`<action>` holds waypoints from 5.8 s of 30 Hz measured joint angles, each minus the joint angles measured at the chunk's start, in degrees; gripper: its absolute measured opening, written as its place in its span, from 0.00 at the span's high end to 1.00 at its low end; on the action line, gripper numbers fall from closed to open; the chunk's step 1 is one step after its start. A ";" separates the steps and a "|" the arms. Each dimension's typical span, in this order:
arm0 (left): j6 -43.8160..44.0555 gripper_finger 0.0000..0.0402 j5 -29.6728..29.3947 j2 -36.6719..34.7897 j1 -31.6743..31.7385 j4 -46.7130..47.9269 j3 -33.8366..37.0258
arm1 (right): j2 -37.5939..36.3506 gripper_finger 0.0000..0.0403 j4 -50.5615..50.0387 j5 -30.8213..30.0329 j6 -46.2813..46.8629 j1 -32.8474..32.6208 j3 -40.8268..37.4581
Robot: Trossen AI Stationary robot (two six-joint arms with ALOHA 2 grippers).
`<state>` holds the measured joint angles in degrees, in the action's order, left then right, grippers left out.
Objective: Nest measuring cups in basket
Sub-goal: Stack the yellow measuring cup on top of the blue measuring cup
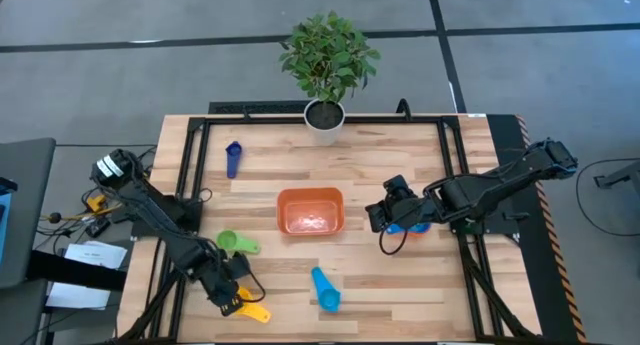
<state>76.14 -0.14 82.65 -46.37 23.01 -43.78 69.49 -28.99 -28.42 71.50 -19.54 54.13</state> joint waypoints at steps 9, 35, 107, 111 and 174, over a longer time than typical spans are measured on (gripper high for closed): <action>-29.56 0.99 2.49 -0.22 10.01 8.06 -13.45 | 0.00 0.86 3.39 0.17 -0.12 -1.67 0.00; -96.70 1.00 -18.11 13.75 39.40 -9.63 -39.73 | -12.24 0.85 -10.86 -11.30 8.37 -23.49 0.02; -25.95 0.58 -4.69 30.21 54.40 2.13 -79.72 | -15.63 0.99 6.76 -45.31 -34.02 -15.97 0.00; -24.34 0.58 -0.74 31.42 53.90 -0.74 -79.59 | -15.63 0.98 7.08 -45.31 -34.55 -15.14 0.00; -30.25 1.00 0.51 57.61 51.71 -0.32 -89.89 | -36.50 0.81 -48.12 1.81 20.82 -13.29 1.86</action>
<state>45.90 0.37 140.27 5.34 22.69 -133.67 33.00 -77.12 -26.62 92.32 -32.83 55.99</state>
